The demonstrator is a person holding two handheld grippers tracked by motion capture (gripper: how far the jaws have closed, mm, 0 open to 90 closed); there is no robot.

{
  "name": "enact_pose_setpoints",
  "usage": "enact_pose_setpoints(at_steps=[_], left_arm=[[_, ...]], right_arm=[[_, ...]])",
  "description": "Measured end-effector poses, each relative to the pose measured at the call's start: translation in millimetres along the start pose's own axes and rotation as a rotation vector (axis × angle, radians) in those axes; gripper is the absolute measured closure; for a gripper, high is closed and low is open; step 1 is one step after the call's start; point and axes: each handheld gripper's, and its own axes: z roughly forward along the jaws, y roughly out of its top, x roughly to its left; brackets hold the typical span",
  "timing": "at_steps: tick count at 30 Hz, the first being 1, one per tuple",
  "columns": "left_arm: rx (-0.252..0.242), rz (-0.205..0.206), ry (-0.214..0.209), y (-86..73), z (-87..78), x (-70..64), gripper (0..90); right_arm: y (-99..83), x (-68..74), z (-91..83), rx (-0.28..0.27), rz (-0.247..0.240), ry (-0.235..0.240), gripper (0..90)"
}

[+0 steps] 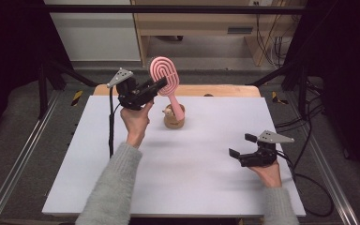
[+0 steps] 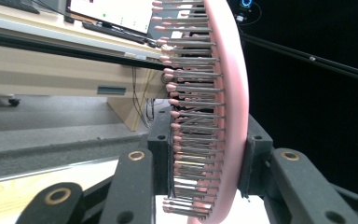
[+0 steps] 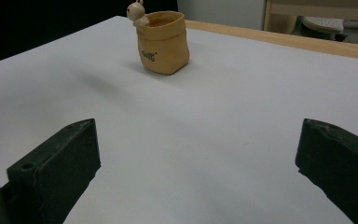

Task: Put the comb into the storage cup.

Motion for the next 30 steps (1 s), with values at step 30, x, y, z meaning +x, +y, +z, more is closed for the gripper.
enact_pose_setpoints(at_steps=[30], left_arm=[[0.009, -0.013, 0.061, -3.5, 32.0, 19.4, 64.0]], right_arm=[[-0.3, -0.4, -0.1, 0.002, -0.004, -0.003, 0.2]])
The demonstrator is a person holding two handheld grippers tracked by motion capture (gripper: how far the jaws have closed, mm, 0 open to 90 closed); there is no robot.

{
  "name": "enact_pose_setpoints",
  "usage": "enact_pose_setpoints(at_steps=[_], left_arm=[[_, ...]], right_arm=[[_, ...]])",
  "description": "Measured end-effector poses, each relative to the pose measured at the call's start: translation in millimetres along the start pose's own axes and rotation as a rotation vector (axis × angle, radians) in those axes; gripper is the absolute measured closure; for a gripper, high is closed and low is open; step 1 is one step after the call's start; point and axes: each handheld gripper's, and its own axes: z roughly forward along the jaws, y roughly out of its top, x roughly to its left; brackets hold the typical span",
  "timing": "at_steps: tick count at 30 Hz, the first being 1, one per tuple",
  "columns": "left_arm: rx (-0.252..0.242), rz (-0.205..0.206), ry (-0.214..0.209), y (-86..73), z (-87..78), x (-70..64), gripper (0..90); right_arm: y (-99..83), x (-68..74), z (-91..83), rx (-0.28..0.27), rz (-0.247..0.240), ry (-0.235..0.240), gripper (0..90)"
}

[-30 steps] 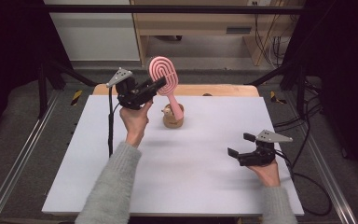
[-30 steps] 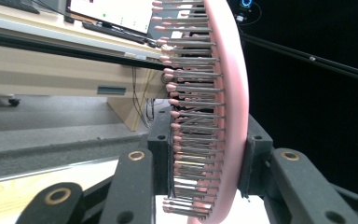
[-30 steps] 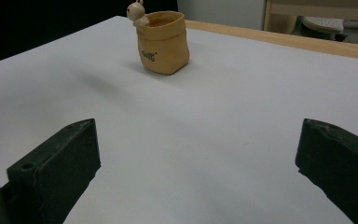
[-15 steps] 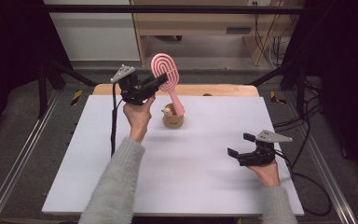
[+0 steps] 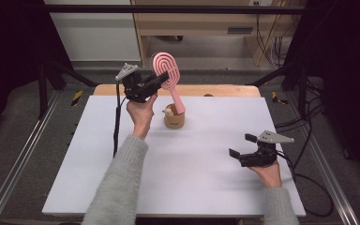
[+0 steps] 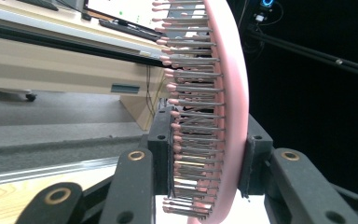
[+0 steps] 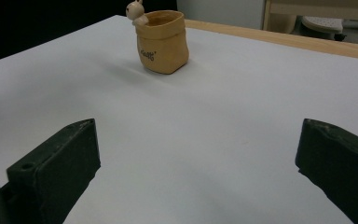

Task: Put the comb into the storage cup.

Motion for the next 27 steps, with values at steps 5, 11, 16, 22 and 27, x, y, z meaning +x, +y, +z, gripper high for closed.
enact_pose_setpoints(at_steps=[5, 11, 16, 22, 27], left_arm=[[0.0, -0.003, 0.003, -0.5, 4.7, 1.4, 64.0], [-0.015, -0.004, 0.008, -0.1, 9.8, 5.0, 64.0], [-0.01, -0.001, 0.022, -2.4, 14.4, 8.6, 64.0], [-0.003, 0.003, 0.034, -5.8, 19.7, 11.0, 64.1], [0.002, 0.002, 0.041, -7.7, 24.1, 13.7, 64.0]], right_arm=[[-1.2, -1.6, -0.5, -0.004, 0.006, 0.0, 0.2], [-1.3, -1.5, -0.5, -0.003, 0.006, 0.001, 0.2], [-1.3, -1.3, -0.6, -0.006, 0.008, 0.002, 0.2], [-1.3, -1.3, -0.4, -0.001, 0.008, 0.006, 0.4], [-1.4, -1.2, -0.2, -0.002, 0.007, 0.007, 0.4]])
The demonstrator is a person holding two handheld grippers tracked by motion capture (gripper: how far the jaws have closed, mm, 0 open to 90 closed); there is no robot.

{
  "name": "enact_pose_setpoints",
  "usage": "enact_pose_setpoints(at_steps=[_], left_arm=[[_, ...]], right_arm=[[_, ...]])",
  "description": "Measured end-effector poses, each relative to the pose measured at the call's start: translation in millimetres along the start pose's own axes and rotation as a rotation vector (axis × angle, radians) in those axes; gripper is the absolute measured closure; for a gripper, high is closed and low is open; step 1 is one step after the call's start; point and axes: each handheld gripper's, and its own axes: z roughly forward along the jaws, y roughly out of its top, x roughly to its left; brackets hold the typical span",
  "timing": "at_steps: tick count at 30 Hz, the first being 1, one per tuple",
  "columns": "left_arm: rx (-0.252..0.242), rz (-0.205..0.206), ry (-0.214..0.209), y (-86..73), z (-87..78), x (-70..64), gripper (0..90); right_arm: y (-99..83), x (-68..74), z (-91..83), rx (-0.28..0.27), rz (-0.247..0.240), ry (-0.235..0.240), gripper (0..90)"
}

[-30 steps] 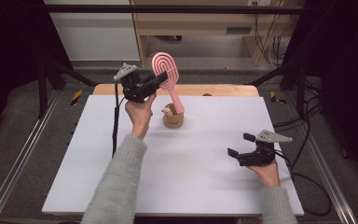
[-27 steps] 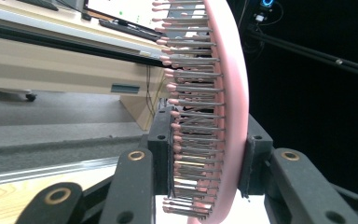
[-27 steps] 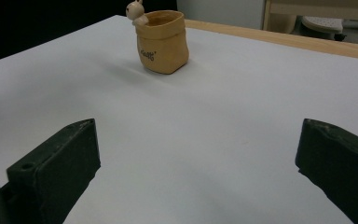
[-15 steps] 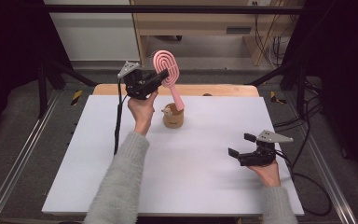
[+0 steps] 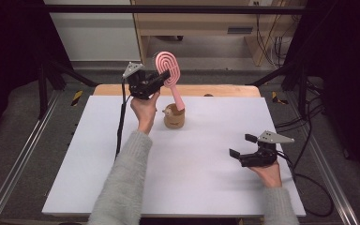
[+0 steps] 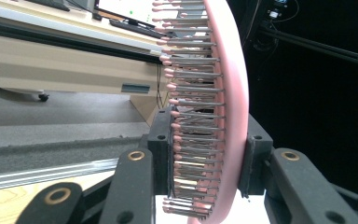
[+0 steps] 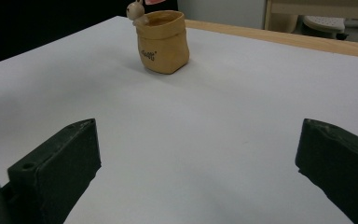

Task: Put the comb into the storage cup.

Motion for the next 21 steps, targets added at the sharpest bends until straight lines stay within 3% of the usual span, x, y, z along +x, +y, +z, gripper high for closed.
enact_pose_setpoints(at_steps=[21], left_arm=[[0.037, 0.023, 0.046, -9.4, 12.9, 8.9, 64.0]], right_arm=[[-0.2, -0.1, 0.2, 0.0, -0.006, -0.002, 0.3]])
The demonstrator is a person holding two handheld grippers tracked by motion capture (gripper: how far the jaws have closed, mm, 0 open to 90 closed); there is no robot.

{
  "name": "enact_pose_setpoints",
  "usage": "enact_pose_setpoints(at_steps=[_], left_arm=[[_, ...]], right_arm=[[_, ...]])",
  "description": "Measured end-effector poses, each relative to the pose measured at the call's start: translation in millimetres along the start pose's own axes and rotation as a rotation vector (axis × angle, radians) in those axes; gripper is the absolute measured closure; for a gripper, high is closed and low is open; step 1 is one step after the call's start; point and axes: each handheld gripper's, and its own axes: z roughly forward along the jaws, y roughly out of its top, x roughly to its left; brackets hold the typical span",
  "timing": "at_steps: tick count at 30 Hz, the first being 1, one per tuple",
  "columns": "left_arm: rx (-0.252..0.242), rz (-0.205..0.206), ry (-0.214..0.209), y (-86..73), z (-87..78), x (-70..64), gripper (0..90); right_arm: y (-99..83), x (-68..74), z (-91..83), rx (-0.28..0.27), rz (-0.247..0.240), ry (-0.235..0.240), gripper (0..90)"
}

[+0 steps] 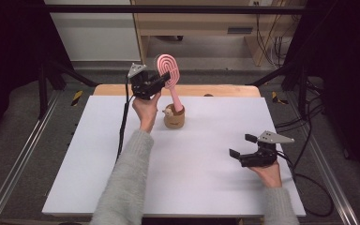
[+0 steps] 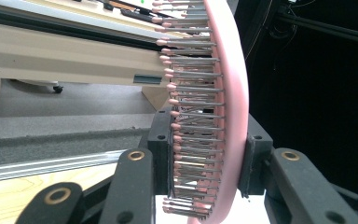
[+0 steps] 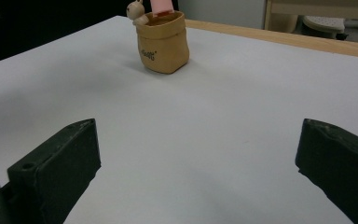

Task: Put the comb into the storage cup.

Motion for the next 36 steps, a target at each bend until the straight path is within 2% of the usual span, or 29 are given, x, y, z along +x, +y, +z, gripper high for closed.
enact_pose_setpoints(at_steps=[7, 12, 36], left_arm=[[0.006, -0.004, 0.0, -3.4, 1.0, 2.0, 64.0], [0.018, 0.003, 0.018, -6.0, 2.6, 4.2, 64.0], [0.042, 0.002, 0.007, -23.1, 4.0, 6.8, 64.0]], right_arm=[[-0.2, 0.1, 0.7, 0.001, -0.001, -0.001, 0.3], [-0.2, 0.1, 0.7, 0.001, -0.001, 0.0, 0.3], [-0.6, 0.5, 1.7, 0.008, 0.0, -0.002, 0.3]])
